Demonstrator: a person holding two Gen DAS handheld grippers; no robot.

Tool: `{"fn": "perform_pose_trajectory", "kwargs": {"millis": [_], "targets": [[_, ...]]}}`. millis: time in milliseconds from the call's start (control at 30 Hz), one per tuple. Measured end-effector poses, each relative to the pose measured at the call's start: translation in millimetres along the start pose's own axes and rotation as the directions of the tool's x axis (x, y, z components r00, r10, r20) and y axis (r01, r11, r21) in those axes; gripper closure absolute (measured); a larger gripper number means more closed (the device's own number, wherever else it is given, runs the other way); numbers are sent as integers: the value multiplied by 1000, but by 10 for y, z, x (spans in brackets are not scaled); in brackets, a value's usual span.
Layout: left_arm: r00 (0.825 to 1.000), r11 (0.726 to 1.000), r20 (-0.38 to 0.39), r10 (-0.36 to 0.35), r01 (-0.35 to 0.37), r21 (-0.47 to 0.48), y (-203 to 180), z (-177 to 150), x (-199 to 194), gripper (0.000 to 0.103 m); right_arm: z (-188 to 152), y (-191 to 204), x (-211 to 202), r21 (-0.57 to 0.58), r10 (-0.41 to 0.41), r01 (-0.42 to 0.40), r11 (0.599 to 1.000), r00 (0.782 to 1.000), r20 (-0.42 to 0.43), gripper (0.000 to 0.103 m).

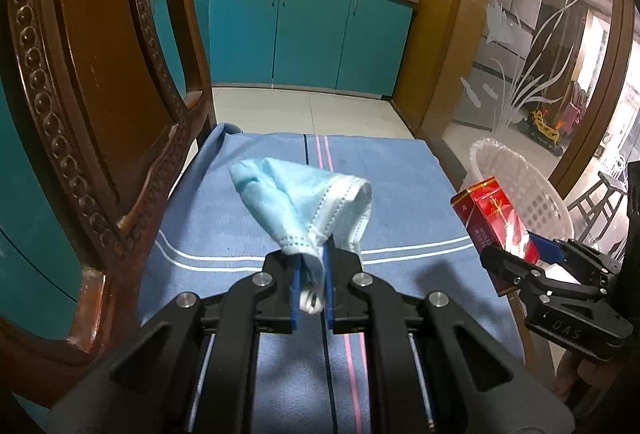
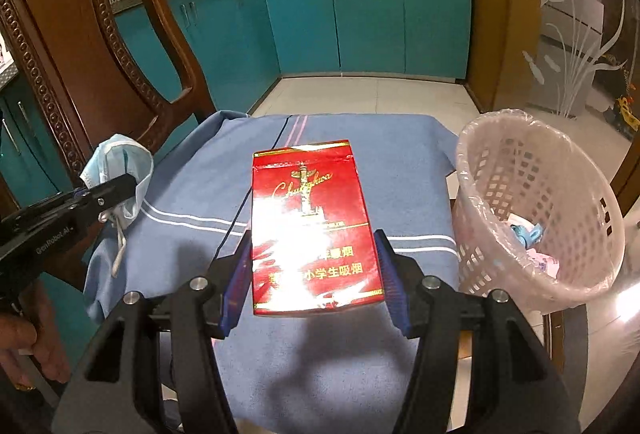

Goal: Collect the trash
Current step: 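Carry the red cigarette box with the right tool into the wastebasket and release, then carry the mask with the left tool into the wastebasket and release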

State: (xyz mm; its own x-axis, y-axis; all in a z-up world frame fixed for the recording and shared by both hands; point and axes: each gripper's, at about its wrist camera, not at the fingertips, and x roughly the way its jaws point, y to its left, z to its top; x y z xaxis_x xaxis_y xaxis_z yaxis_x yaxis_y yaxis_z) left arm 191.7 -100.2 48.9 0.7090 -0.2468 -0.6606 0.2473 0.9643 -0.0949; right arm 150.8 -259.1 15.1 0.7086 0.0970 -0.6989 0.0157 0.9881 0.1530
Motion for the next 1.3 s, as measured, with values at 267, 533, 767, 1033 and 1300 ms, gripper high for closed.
{"fn": "perform_pose_trajectory", "kwargs": {"millis": [267, 533, 767, 1033, 1300], "targets": [[1000, 1000, -12, 4, -4, 2, 16, -4, 53, 93, -5, 0, 13, -4, 4, -4, 1000, 1000, -12, 46], [1000, 1000, -17, -3, 3, 7, 21, -12, 76, 92, 269, -878, -441, 259, -165, 98, 961, 954, 251, 44], [999, 998, -44, -29, 32, 49, -130, -71, 169, 92, 148, -1816, -396, 546, -210, 62, 835, 954, 213, 13], [980, 971, -80, -179, 190, 147, -1085, 138, 280, 92, -42, -1932, -1086, 619, -363, 63, 783, 854, 371, 3], [928, 881, -122, -351, 372, 292, -2800, 665, 691, 23, -169, -2140, -1242, 689, -462, 107, 717, 813, 355, 3]]}}
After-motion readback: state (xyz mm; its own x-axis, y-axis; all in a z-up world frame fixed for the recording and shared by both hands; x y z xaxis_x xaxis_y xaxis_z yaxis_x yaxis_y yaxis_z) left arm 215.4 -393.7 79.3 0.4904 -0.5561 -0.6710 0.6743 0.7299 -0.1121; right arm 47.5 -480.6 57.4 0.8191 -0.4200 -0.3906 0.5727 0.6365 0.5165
